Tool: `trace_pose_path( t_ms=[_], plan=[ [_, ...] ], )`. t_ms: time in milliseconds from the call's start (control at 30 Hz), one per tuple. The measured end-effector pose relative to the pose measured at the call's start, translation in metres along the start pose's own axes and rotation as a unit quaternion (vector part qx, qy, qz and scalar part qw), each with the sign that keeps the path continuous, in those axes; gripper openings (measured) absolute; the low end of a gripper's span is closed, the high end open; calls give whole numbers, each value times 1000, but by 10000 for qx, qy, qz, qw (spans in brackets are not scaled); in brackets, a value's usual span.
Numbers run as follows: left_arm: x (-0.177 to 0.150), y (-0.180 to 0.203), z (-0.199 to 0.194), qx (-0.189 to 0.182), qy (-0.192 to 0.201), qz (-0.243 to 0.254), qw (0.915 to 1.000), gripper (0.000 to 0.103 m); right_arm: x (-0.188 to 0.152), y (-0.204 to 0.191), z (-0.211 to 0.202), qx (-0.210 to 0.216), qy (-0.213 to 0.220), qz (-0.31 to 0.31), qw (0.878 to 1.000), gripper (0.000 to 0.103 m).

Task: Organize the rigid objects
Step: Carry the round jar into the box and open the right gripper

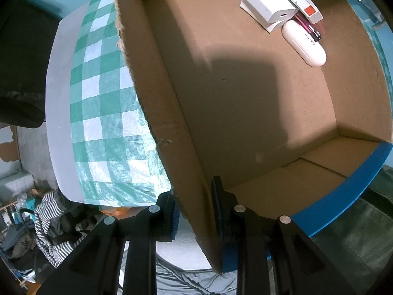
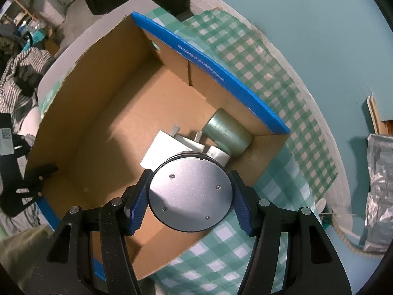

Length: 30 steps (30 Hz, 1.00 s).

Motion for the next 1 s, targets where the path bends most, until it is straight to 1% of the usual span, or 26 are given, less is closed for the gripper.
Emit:
trace_pose_path(
  t_ms=[300,400,500,567,633,833,1000],
  plan=[
    [-3,-6,2,-34,31,-105,9999,23,2,-6,14,-48,-169,-67,9998,62],
    [-4,-7,2,-10,31,-92,10000,23,1,-7,14,-134,-126,-60,9998,65],
    [-5,-6,3,11,34,-78,10000,23,-1,-7,11,-87,-91,-39,9999,66],
    [-5,-5,3,32,35,-66,10000,23,-2,-6,10,-100,-70,-33,9999,69],
    [-5,-5,3,48,35,-58,10000,23,-3,-6,7,-90,-38,-8,10000,69],
    [-4,-2,1,92,59,-48,9999,24,-8,-4,-6,-48,70,191,9998,70],
    [-4,-2,-3,139,106,-146,9997,24,-20,5,-24,88,259,602,9978,70]
  ],
)
Point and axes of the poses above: each gripper's, at about its wrist camera, not at the fingertips, and z roughly the way its jaws point, y to its right, x to its top, the point moved 5 cm from there along z, roughly the way its jaws point, and after that the axes turned 10 degrees about -x, right-handed, at the moved point
